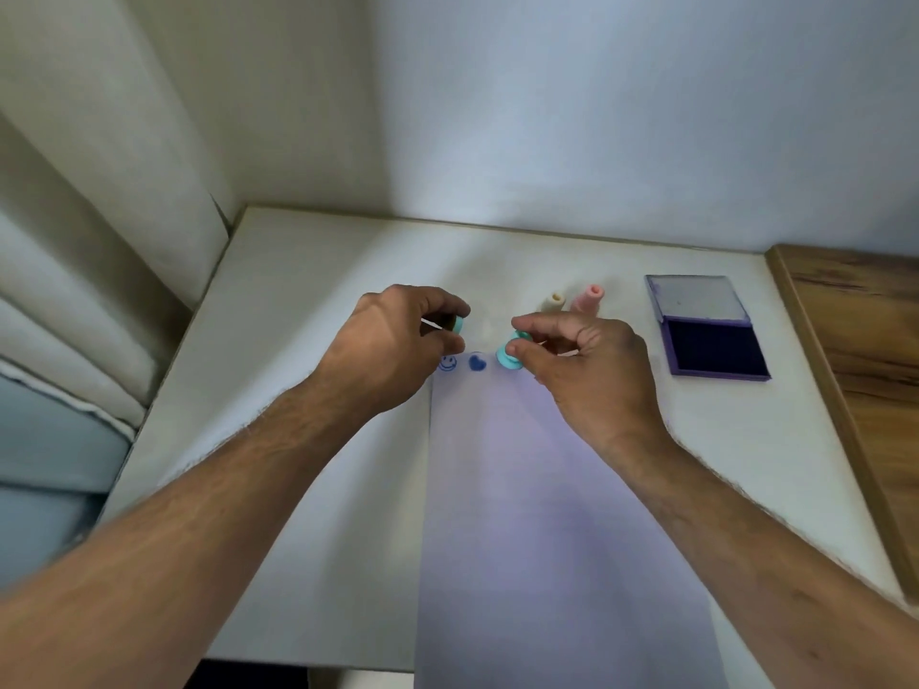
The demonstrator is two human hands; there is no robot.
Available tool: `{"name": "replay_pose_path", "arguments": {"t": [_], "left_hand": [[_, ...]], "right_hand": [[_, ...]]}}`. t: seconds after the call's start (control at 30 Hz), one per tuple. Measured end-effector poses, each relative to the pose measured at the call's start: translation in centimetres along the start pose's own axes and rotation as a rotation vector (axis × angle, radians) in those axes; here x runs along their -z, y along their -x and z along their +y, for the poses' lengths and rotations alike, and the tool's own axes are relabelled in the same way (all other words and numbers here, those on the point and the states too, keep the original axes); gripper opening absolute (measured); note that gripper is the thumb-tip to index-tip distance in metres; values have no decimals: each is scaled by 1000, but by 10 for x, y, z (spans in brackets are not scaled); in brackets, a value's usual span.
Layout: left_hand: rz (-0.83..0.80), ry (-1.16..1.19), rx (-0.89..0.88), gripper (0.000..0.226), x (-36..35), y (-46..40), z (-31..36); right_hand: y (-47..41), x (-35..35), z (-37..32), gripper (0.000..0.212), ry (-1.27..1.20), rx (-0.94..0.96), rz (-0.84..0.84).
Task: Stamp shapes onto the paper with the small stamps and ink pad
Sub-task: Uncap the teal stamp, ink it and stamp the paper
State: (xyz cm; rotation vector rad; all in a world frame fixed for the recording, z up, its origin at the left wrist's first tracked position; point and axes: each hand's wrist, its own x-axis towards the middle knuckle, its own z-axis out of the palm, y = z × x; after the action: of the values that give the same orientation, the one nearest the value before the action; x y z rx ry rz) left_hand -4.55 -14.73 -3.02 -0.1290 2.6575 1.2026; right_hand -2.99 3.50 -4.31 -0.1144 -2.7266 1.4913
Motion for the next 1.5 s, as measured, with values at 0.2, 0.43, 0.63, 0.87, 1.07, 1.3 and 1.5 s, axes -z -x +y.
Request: {"name": "replay_pose_path", "arguments": {"t": [0.2, 0.43, 0.63, 0.87, 1.07, 1.3, 1.5], "left_hand": [[-49, -21, -6, 32, 1, 3, -6], [-57, -16, -29, 34, 1, 5, -9], [-57, -39, -45, 34, 1, 6, -9], [-50, -77, -52, 34, 0, 8, -10], [-35, -151, -86, 35, 0, 8, -7], [-24, -200, -123, 34, -1, 10, -7], [-29, -234, -133, 34, -3, 4, 1]], "right_hand": [[-1, -8, 0, 28, 55, 54, -14], [1, -12, 7, 29, 57, 57, 15], [2, -13, 8, 28, 101, 122, 11], [4, -13, 9, 31, 253, 272, -15], [2, -12, 6, 33, 278, 280, -47], [3, -17, 4, 22, 298, 269, -33], [-1, -11, 4, 22, 205, 180, -48]]}}
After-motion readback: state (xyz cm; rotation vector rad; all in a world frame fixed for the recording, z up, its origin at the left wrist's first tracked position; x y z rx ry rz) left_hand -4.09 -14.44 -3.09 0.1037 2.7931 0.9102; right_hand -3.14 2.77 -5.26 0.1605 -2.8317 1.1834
